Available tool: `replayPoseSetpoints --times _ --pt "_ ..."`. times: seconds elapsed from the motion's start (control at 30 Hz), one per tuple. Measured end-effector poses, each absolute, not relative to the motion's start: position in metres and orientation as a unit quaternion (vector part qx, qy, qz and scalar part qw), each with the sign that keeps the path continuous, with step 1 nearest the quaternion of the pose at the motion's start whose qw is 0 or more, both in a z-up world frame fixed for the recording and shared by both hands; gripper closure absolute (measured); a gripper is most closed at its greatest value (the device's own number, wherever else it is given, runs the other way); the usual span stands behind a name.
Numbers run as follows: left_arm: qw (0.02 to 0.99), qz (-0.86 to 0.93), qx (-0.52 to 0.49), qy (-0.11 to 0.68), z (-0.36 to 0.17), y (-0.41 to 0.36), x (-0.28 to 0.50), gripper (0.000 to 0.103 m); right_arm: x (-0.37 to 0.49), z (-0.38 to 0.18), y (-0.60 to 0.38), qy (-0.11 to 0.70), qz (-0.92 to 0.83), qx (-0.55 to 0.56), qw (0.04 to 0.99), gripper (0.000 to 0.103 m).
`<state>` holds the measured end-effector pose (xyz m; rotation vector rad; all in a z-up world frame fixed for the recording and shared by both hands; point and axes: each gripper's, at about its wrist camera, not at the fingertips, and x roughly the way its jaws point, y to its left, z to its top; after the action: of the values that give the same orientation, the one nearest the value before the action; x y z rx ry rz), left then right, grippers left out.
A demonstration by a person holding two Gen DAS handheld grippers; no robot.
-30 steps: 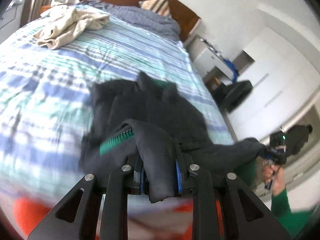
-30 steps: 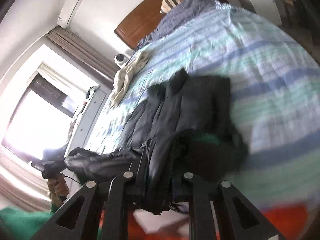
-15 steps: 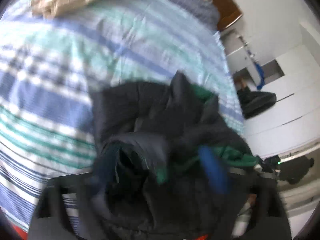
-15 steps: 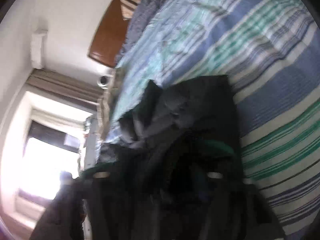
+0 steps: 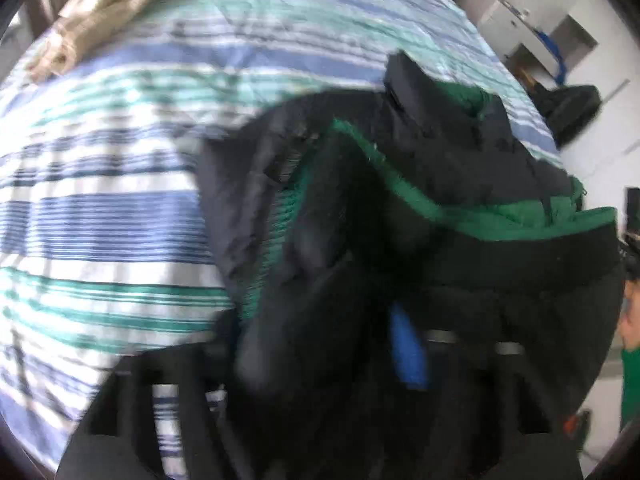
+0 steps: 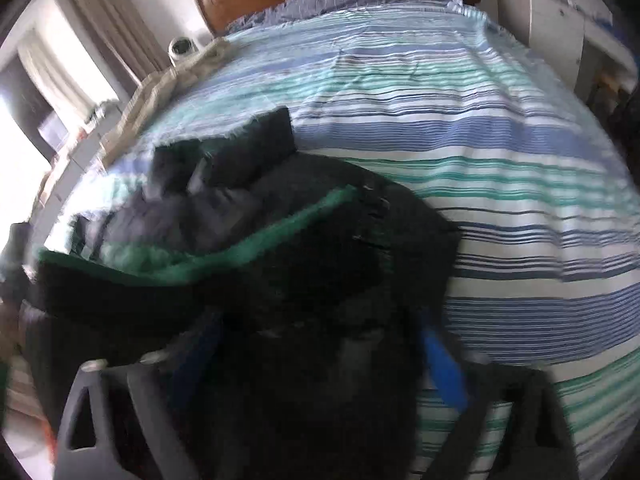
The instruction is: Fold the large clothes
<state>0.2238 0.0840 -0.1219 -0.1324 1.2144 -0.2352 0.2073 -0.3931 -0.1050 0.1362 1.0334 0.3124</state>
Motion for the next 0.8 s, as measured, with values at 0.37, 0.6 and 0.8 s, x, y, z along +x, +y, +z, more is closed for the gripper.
replayPoseSetpoints --times 0.37,0.6,0.8 --pt "0.914 -0.026 -0.077 0.397 -0.038 0.086 0.259 0.087 0.24 -0.017 -0.38 0.356 0.034 0.008 0.934 0.087" --pt "0.895 0.046 -0.01 0.443 -0.149 0.065 0.307 0.079 0.288 -0.143 -0.384 0.45 -0.028 0.035 0.892 0.087" --pt "0.903 0.033 -0.081 0.42 -0.17 0.084 0.301 0.07 0.294 -0.174 -0.395 0.432 -0.022 0.093 0.897 0.085"
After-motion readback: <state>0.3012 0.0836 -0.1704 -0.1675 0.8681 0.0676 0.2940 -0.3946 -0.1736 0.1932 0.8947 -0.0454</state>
